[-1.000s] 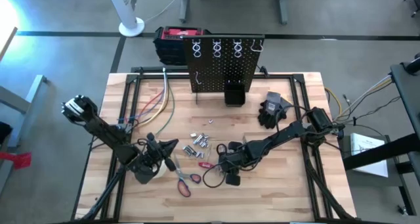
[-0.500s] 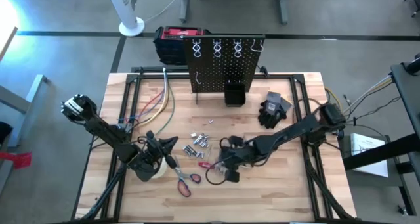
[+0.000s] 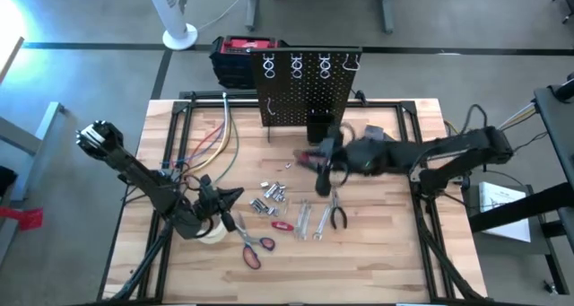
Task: Hang tools onto peg board
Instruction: Hang the red screwdriver on the peg board
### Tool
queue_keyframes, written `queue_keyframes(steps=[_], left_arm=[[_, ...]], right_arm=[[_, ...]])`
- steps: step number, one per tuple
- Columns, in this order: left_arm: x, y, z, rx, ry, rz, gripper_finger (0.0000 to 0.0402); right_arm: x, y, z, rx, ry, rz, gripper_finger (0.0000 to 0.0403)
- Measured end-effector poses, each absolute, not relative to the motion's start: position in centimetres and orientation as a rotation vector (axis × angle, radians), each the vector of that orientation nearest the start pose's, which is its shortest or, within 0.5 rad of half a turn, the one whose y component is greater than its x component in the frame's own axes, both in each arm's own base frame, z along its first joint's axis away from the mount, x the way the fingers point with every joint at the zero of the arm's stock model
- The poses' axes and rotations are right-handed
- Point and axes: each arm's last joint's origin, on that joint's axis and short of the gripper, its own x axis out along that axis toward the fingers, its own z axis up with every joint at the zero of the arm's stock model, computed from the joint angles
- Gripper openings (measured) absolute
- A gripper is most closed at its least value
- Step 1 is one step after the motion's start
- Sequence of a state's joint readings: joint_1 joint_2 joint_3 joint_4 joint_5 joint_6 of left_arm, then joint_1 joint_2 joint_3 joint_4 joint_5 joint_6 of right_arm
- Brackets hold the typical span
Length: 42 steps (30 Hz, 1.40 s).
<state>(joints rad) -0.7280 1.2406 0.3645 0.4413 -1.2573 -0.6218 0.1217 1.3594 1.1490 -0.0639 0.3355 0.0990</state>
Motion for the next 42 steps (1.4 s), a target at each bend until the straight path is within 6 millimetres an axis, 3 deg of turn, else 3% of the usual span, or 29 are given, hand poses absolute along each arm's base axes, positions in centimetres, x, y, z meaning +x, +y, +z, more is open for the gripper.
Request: queue_keyframes(steps=[7, 13, 19, 35, 42], left_arm=[[17.1, -11.5, 17.7, -0.226, 0.057, 0.573, 0.0], [17.3, -11.6, 17.2, -0.203, 0.07, 0.583, 0.0], [17.4, -11.7, 16.7, -0.189, 0.081, 0.588, 0.0], [17.8, -11.4, 16.1, -0.188, 0.087, 0.614, 0.0], [17.9, -11.4, 16.1, -0.193, 0.086, 0.618, 0.0]], right_arm=[[29.1, -2.3, 39.5, -0.036, -0.104, -0.385, 0.0081], [27.9, -6.1, 41.8, -0.093, -0.329, -0.486, 0.0081], [27.0, -9.0, 42.6, -0.112, -0.445, -0.55, 0.0081], [24.6, -11.8, 44.6, -0.152, -0.734, -0.625, 0.0081], [24.5, -12.2, 44.6, -0.189, -0.733, -0.654, 0.0081]])
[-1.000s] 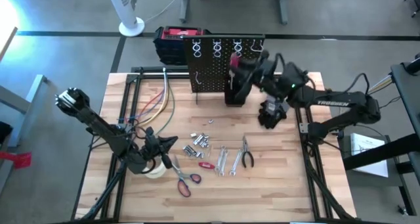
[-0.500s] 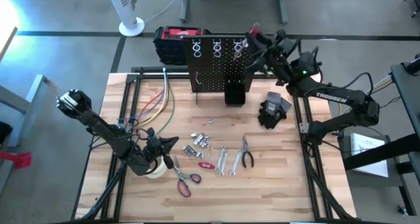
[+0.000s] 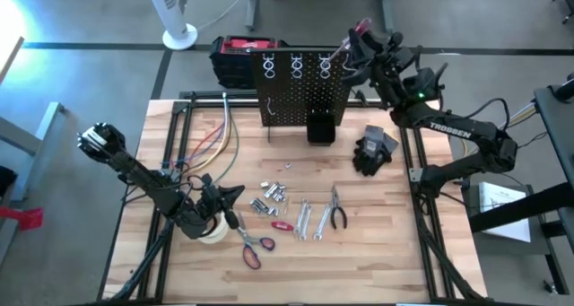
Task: Hang tools onto peg board
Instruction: Hang the red screwdriver on the peg board
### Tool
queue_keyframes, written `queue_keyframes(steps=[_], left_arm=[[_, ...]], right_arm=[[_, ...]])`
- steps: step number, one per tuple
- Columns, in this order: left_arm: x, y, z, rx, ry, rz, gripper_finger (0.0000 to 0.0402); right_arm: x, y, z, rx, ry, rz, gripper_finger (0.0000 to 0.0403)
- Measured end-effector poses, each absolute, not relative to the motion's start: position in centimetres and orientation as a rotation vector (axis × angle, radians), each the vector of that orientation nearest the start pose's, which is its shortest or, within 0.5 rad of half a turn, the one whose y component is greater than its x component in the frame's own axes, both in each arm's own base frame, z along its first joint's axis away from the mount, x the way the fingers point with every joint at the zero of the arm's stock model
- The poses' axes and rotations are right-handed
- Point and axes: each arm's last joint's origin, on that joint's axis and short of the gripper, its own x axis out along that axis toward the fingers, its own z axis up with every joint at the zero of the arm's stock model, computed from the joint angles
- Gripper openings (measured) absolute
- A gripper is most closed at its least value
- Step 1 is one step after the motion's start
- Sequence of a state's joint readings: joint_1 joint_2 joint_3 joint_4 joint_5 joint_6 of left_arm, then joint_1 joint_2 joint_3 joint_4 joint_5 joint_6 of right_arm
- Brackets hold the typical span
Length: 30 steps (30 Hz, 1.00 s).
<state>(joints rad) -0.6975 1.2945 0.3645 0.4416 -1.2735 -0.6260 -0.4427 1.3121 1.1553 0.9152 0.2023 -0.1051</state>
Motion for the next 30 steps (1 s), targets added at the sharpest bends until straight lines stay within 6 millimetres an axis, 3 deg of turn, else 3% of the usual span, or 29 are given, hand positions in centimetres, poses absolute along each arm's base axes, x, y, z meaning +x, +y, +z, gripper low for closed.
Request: queue_keyframes(steps=[10, 16, 24, 30], left_arm=[[17.9, -11.3, 16.1, -0.194, 0.086, 0.62, 0.0], [18.0, -11.2, 16.1, -0.205, 0.082, 0.627, 0.0], [18.0, -11.2, 16.1, -0.217, 0.078, 0.628, 0.0], [18.0, -11.2, 16.1, -0.234, 0.073, 0.628, 0.0]], right_arm=[[25.7, -13.1, 44.5, -0.202, -0.558, -0.678, 0.0081], [27.1, -13.7, 46.2, -0.212, -0.411, -0.676, 0.0081], [27.3, -13.9, 48.6, -0.16, -0.275, -0.682, 0.0081], [27.2, -13.9, 48.5, -0.133, -0.222, -0.695, 0.0081]])
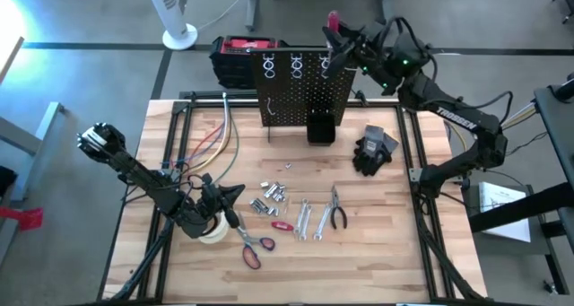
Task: Hang tools onto peg board
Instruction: Hang the red screwdriver on the peg board
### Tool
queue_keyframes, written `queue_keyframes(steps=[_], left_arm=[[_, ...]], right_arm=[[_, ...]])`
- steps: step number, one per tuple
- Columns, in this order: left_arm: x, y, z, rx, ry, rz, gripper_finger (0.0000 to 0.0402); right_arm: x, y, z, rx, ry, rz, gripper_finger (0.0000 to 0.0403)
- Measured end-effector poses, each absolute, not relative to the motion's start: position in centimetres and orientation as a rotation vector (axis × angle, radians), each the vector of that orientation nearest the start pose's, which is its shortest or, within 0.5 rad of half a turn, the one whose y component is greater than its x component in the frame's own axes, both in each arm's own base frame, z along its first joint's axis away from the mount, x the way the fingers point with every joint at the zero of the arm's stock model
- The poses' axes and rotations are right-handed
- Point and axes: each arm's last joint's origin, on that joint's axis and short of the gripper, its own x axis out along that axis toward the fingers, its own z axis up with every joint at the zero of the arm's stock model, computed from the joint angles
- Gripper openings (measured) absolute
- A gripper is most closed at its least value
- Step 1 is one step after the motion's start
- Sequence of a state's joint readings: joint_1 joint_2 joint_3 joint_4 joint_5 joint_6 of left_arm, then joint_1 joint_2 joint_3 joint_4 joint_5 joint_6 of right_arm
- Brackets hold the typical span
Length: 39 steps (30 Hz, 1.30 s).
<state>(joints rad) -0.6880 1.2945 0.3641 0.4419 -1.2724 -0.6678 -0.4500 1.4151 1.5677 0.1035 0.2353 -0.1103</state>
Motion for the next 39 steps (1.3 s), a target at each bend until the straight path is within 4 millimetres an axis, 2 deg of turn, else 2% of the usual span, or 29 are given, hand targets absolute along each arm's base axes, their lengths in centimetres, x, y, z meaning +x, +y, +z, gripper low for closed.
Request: queue_keyframes(steps=[14, 18, 21, 25, 32, 34, 39], left_arm=[[18.0, -11.2, 16.1, -0.234, 0.073, 0.628, 0.0], [18.0, -11.2, 16.1, -0.234, 0.073, 0.627, 0.0], [18.0, -11.2, 16.1, -0.232, 0.074, 0.626, 0.0], [17.9, -11.2, 16.1, -0.23, 0.075, 0.626, 0.0], [17.9, -11.2, 16.1, -0.228, 0.076, 0.625, 0.0], [17.9, -11.2, 16.1, -0.229, 0.076, 0.625, 0.0], [17.9, -11.2, 16.1, -0.228, 0.076, 0.625, 0.0]], right_arm=[[28.5, -13.7, 45.1, -0.092, -0.147, -0.686, 0.0081], [28.9, -12.9, 43.8, -0.122, -0.122, -0.733, 0.0081], [28.9, -12.2, 42.9, -0.146, -0.166, -0.754, 0.0081], [28.2, -11.6, 42.7, -0.142, -0.217, -0.771, 0.0081], [28.2, -11.6, 42.3, -0.119, -0.192, -0.768, 0.0081], [28.2, -11.6, 42.2, -0.119, -0.188, -0.767, 0.0098], [28.2, -11.6, 42.1, -0.119, -0.165, -0.765, 0.0171]])
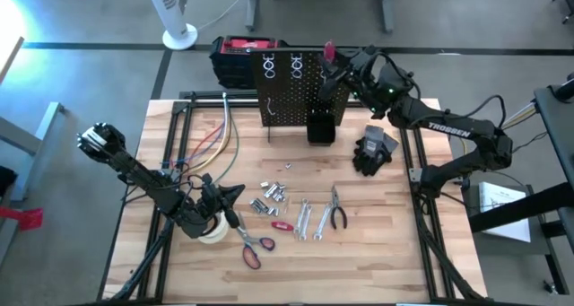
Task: Hang tools onto peg board
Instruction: Hang the red screwdriver on the peg board, then hang the red allen wrench on the peg board
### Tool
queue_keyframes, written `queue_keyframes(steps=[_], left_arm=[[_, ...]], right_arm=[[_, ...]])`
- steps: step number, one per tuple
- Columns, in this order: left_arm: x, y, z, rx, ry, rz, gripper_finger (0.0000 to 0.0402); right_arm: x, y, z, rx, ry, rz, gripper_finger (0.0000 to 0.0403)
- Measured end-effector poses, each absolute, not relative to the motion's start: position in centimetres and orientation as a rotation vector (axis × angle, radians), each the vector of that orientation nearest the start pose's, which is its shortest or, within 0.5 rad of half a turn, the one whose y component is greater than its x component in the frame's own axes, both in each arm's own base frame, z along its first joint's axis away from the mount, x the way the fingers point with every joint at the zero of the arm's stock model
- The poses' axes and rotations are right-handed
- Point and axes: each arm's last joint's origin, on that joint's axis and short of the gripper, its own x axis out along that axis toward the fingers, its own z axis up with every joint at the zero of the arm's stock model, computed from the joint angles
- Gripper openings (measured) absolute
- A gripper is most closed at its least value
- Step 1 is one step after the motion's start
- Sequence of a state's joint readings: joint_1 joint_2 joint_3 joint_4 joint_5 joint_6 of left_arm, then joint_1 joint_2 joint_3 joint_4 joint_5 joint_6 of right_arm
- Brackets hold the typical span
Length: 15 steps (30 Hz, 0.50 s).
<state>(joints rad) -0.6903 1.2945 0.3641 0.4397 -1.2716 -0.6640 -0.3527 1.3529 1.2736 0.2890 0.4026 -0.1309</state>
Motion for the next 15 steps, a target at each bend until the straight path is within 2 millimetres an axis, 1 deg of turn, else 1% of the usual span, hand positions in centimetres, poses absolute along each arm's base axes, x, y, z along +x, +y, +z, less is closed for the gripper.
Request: queue_keyframes(steps=[3, 8, 12, 15], left_arm=[[17.9, -11.2, 16.1, -0.229, 0.075, 0.625, 0.0], [17.9, -11.2, 16.1, -0.231, 0.075, 0.625, 0.0], [17.9, -11.2, 16.1, -0.231, 0.075, 0.625, 0.0], [17.9, -11.2, 16.1, -0.232, 0.075, 0.625, 0.0]], right_arm=[[27.9, -11.5, 43.0, -0.125, -0.189, -0.767, 0.0199], [26.8, -11.0, 45.5, -0.156, -0.239, -0.766, 0.0229], [25.3, -10.2, 47.5, -0.175, -0.303, -0.748, 0.0247], [24.1, -9.4, 48.2, -0.166, -0.317, -0.72, 0.0257]])
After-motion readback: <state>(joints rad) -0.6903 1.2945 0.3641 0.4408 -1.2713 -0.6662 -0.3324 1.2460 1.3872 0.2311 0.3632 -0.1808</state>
